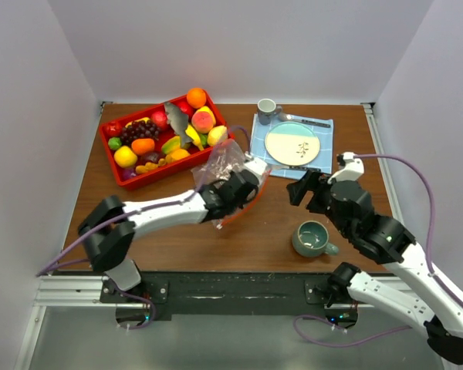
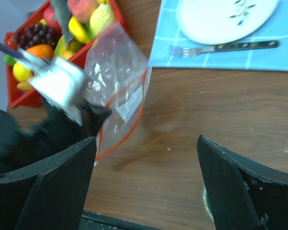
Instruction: Place the food in the zip-top bag and seal the zipper
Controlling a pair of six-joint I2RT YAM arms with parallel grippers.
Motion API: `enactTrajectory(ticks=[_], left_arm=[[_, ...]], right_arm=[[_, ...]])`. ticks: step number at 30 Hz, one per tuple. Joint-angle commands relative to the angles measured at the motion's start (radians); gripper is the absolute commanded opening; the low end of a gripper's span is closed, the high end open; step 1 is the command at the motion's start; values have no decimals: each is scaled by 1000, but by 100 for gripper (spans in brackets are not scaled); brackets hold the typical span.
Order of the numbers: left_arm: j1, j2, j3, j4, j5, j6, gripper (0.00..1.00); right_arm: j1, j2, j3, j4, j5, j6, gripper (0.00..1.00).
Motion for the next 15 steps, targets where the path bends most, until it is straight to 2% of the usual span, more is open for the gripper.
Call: enactTrajectory(ticks=[1, 8, 13, 15], left_arm=[[102, -152, 43, 54, 248, -136, 0], [159, -163, 45, 83, 421, -233, 0], [193, -169, 45, 122, 511, -290, 0], [196, -178, 48, 143, 540, -311, 0]], right_arm=[[2, 80, -57, 174, -154, 10, 86], [2, 258, -66, 329, -217, 15, 85], [2, 319, -29, 339, -180, 15, 84], [2, 335, -28, 326, -142, 21, 81]])
